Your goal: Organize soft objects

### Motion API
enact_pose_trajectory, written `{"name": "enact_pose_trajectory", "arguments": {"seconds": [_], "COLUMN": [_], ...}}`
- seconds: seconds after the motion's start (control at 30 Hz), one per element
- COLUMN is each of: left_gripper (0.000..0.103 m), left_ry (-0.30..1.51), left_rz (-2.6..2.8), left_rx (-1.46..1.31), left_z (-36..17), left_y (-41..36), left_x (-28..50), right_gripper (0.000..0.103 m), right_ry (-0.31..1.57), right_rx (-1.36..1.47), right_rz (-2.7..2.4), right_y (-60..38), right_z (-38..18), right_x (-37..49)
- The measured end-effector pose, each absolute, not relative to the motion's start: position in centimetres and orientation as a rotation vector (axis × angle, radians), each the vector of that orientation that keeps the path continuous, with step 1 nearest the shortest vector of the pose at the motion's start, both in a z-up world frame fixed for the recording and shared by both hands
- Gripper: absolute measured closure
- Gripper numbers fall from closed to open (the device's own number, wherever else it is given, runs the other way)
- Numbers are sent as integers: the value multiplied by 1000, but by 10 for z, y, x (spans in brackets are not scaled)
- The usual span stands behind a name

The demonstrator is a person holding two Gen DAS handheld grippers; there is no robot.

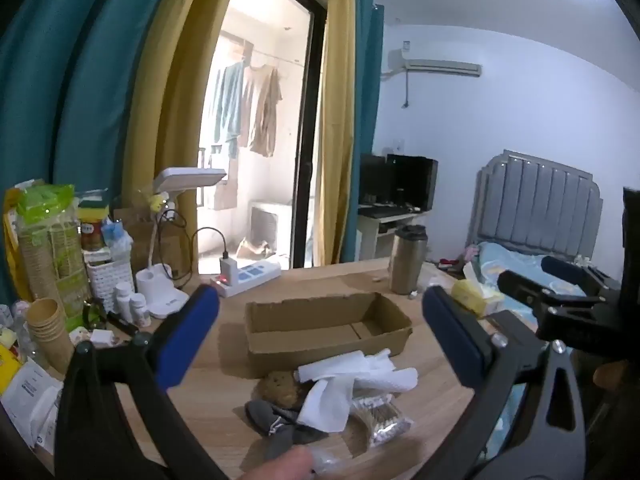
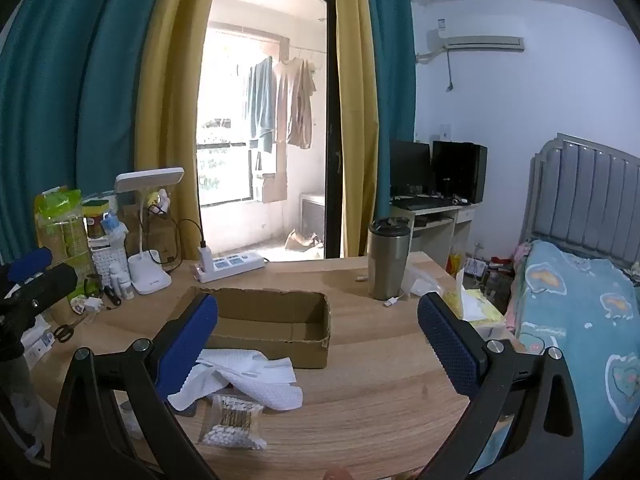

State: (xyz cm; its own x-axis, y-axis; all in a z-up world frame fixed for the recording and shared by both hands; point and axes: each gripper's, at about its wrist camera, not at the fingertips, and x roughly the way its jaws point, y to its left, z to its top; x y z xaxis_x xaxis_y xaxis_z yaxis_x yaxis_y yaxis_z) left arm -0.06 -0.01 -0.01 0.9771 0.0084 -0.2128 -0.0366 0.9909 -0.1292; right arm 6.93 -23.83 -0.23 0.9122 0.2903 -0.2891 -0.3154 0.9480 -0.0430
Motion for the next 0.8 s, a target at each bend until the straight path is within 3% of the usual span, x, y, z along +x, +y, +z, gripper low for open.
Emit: {"name": "enact_pose_trajectory", "arguments": {"seconds": [0.8], "left_gripper": [0], "left_ry": [260], "left_rz": [57], "left_rx": [-145], "left_z": [-6], "left_y": [6], "left_x": [2], "right_gripper": [1], "right_ry": [298], "right_rx": [-101], "right_rz": [354], "right_y": [-226], "right_z": [1], "right_x": [64]}}
